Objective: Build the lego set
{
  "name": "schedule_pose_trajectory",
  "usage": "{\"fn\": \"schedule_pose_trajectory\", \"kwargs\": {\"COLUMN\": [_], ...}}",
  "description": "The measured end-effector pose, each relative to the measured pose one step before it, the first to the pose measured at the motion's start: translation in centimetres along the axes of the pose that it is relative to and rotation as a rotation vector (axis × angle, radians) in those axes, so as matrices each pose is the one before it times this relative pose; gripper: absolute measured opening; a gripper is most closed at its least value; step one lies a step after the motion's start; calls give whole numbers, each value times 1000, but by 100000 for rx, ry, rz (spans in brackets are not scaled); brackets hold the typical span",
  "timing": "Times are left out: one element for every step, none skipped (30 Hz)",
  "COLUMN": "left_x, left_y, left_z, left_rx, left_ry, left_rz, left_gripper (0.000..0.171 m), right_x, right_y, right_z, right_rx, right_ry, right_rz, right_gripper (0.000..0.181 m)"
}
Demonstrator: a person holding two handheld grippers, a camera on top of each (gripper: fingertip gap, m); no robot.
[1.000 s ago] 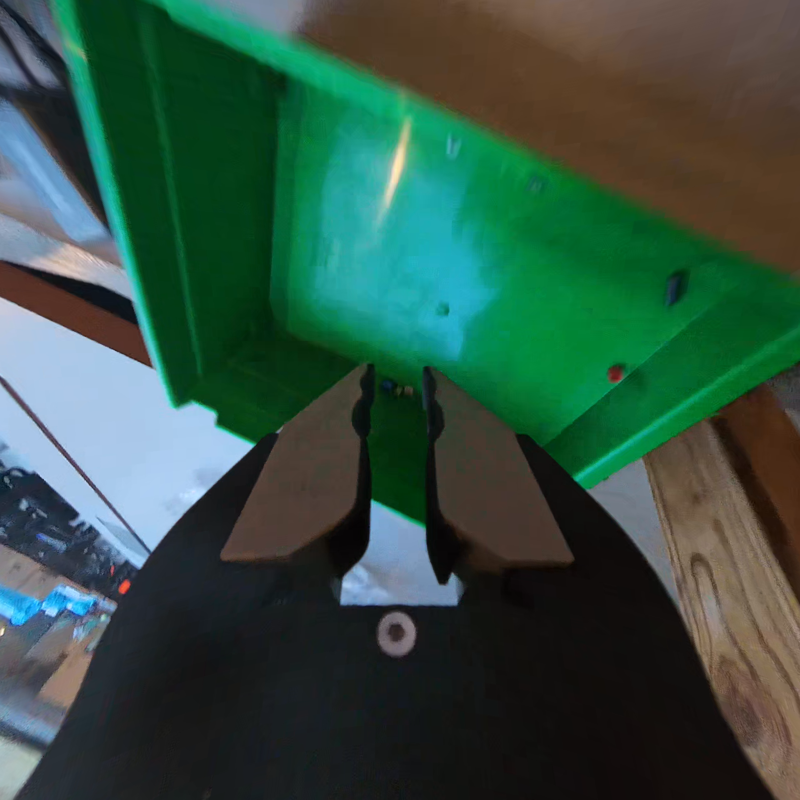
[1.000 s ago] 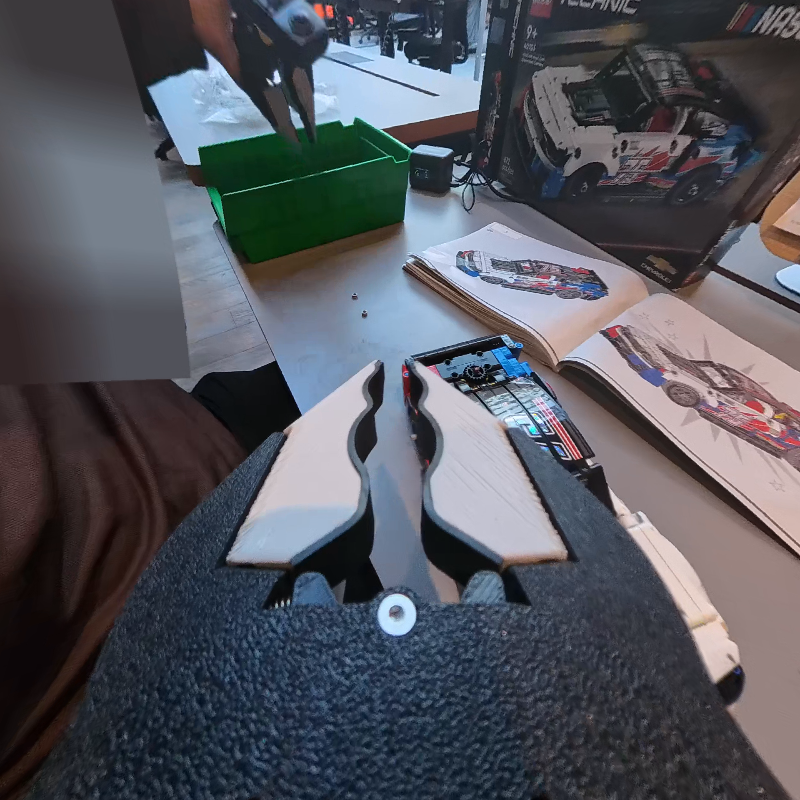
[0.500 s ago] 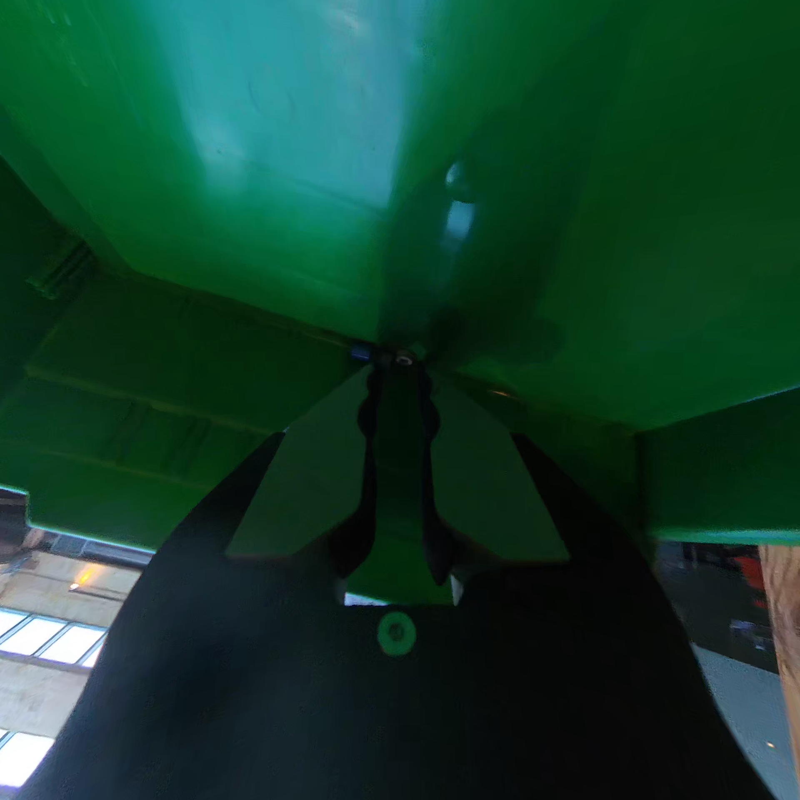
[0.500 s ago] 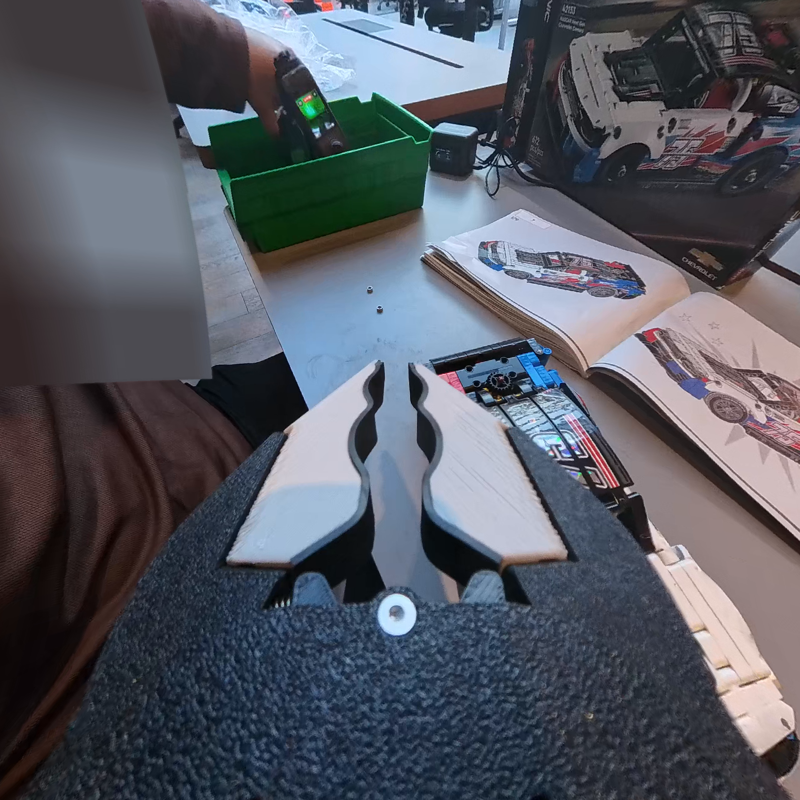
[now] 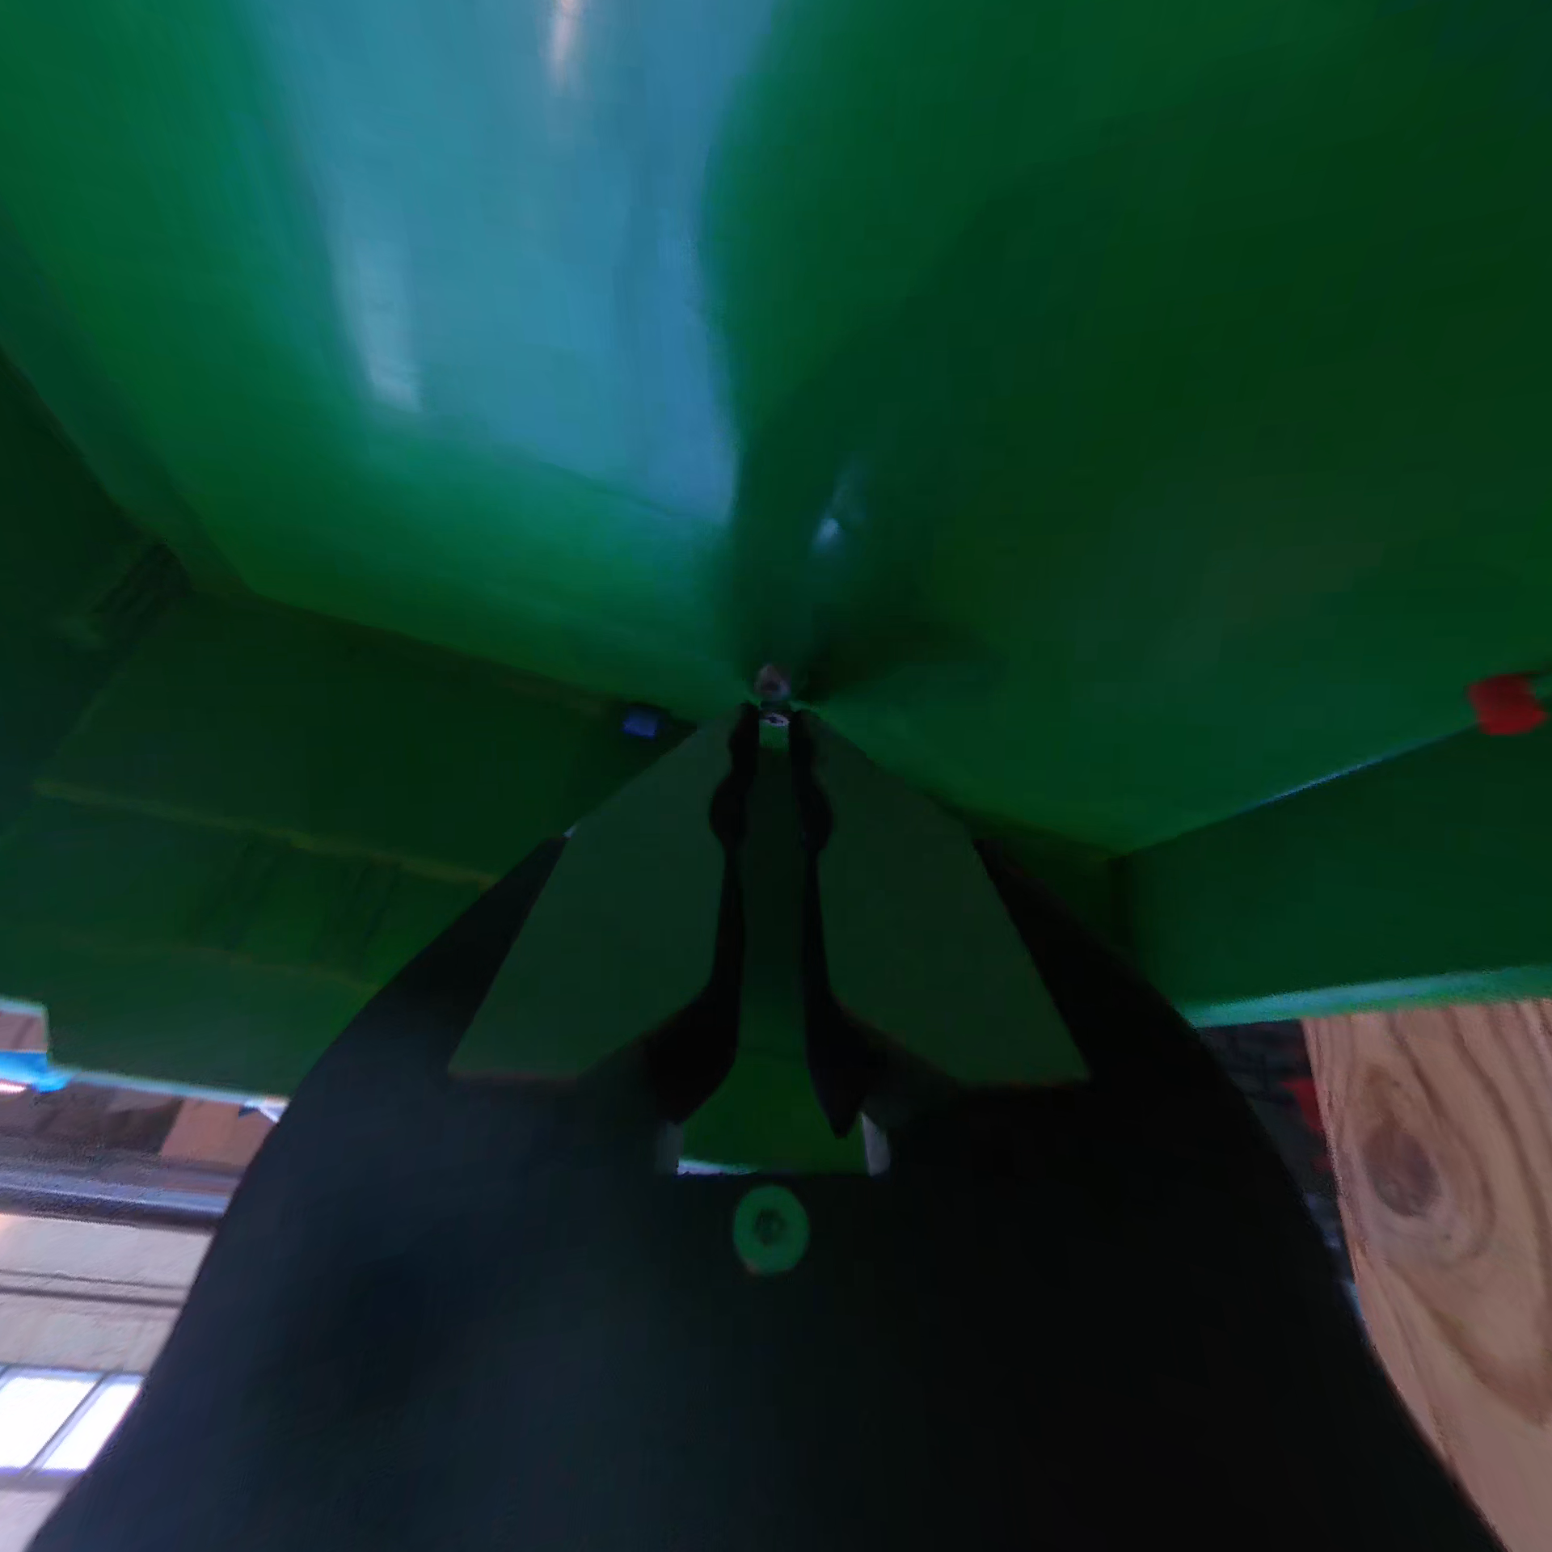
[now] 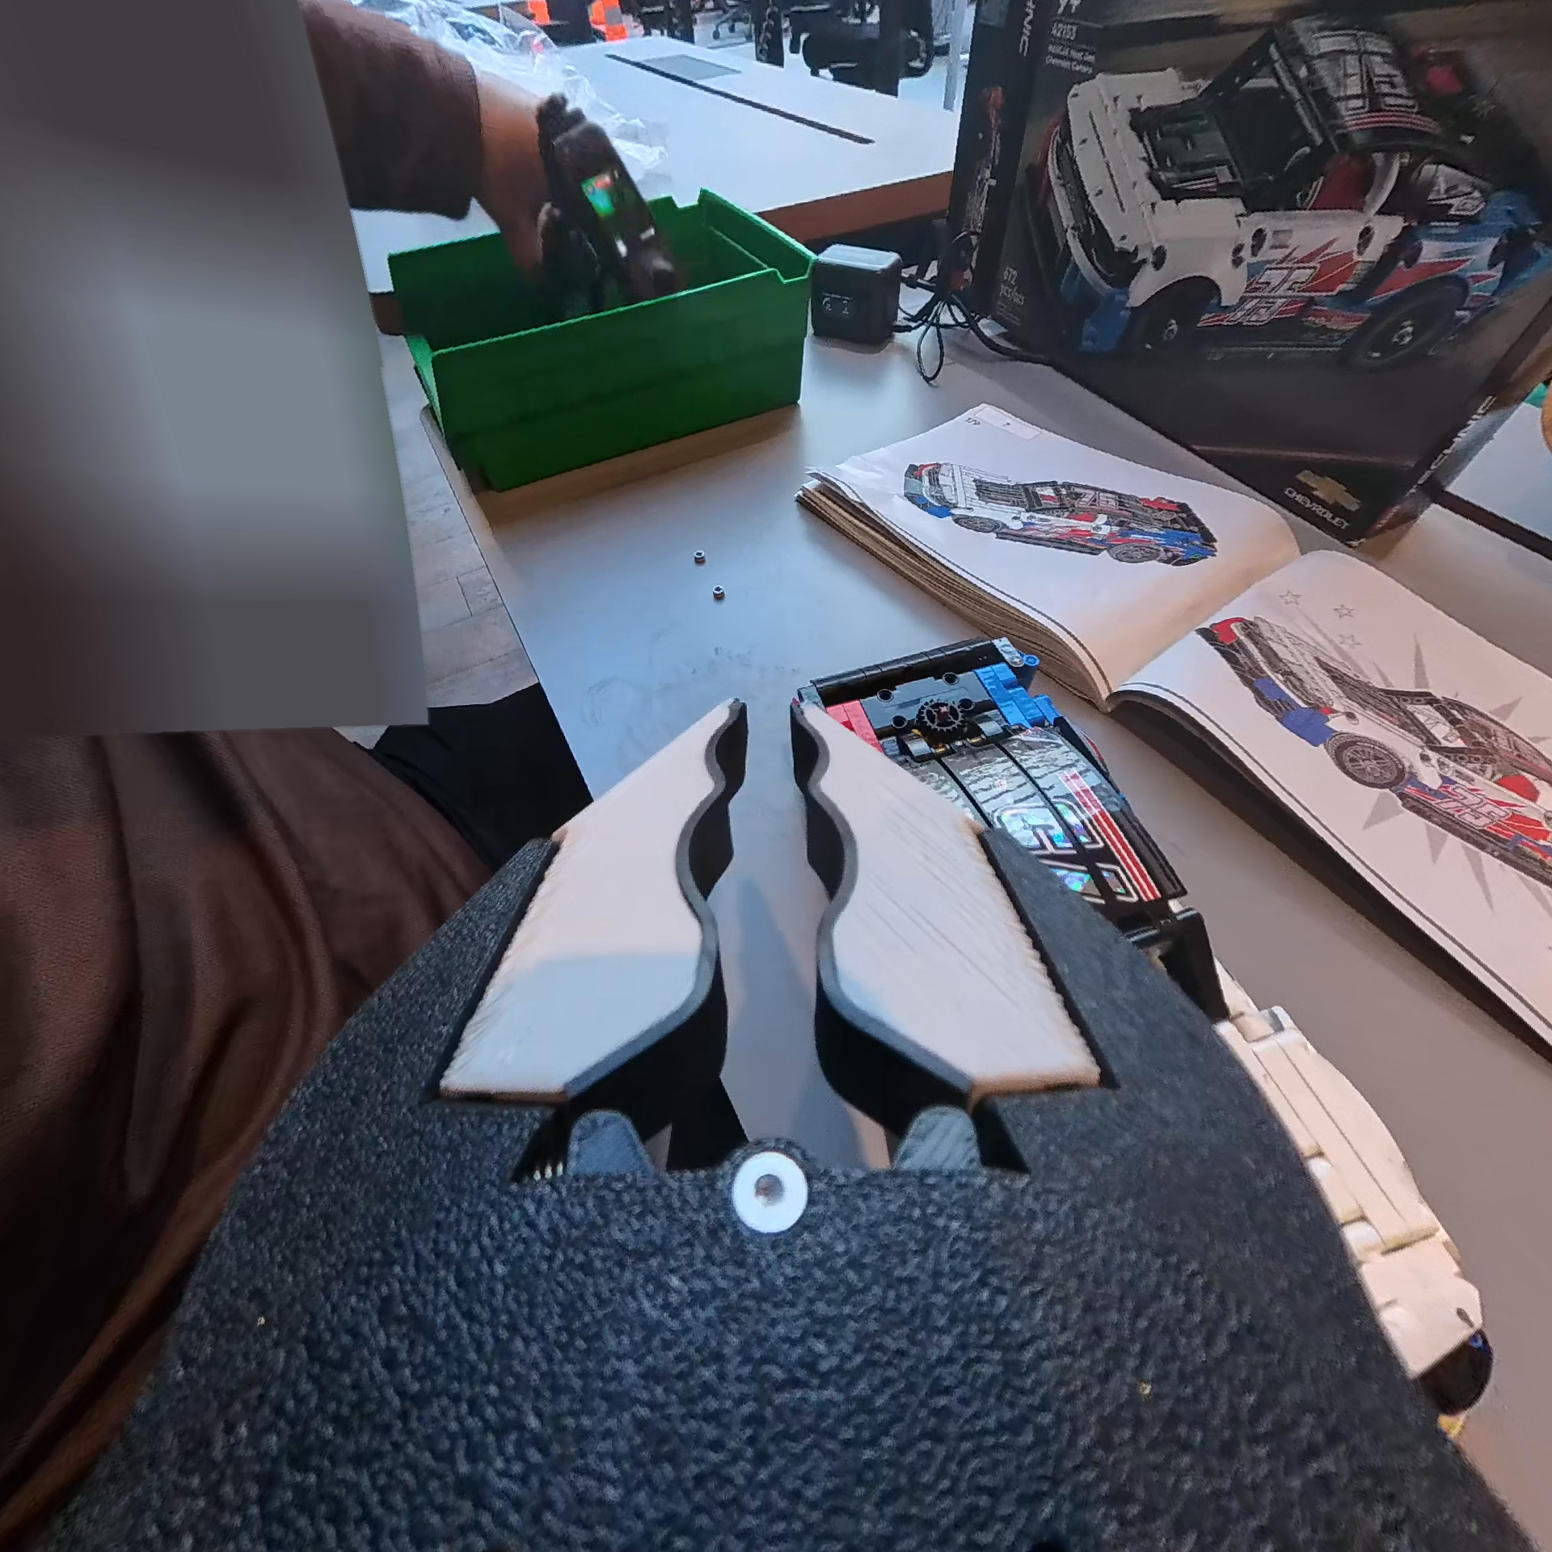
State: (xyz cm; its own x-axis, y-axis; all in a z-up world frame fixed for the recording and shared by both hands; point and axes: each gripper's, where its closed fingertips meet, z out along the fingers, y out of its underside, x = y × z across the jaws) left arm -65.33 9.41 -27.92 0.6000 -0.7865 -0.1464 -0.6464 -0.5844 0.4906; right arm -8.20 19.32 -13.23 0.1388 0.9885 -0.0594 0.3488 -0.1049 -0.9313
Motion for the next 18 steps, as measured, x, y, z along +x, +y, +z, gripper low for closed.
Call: {"fn": "schedule_pose_trajectory", "kwargs": {"left_x": [-301,-84,-43,-124,41,14,-25,140,307,238,317,455,306,128,153,21,11,151], "left_y": [-3,-117,-183,-59,63,69,46,-73,-282,-345,-328,-439,-569,-681,-832,-1164,-1553,-1891], "left_z": [-560,-577,-572,-509,-477,-423,-396,-378,-398,-411,-464,-569,-721,-930,-1140,-1337,-1444,-1376], "left_rx": [1299,2500,2777,1868,933,900,990,1607,2896,2999,2760,3531,4020,4029,4559,5927,7494,8218], "left_ry": [-1157,-2,182,-452,379,-106,-618,264,1183,871,1522,2129,449,-1203,-1408,-2167,-1674,-282], "left_rz": [-1380,-725,-673,-608,-324,2,108,232,336,-318,-785,-400,33,382,927,1072,669,476], "left_gripper": [3,3,3,3,3,3,3,2,2,2,2,2,3,3,3,4,4,4], "right_x": [41,45,10,-31,-17,-16,-15,-35,-23,-22,-18,-2,2,-47,-91,-107,-92,-93], "right_y": [92,91,62,25,25,36,42,34,17,42,31,30,-16,-69,-124,-124,-120,-73], "right_z": [-42,-18,-4,4,11,19,16,20,22,34,38,24,5,-11,-33,-34,-20,8], "right_rx": [-209,-283,-167,-48,-65,-174,-212,-163,-34,-116,-229,-161,-62,102,304,323,322,366], "right_ry": [145,143,-57,-191,-77,101,103,-65,-86,-95,-119,9,108,-29,-200,-178,-149,-290], "right_rz": [-7,11,73,78,-47,-177,-181,-90,-3,92,86,2,-12,-23,-157,-304,-329,-116], "right_gripper": [5,5,5,5,5,5,5,5,5,5,5,5,5,5,5,5,5,5]}}
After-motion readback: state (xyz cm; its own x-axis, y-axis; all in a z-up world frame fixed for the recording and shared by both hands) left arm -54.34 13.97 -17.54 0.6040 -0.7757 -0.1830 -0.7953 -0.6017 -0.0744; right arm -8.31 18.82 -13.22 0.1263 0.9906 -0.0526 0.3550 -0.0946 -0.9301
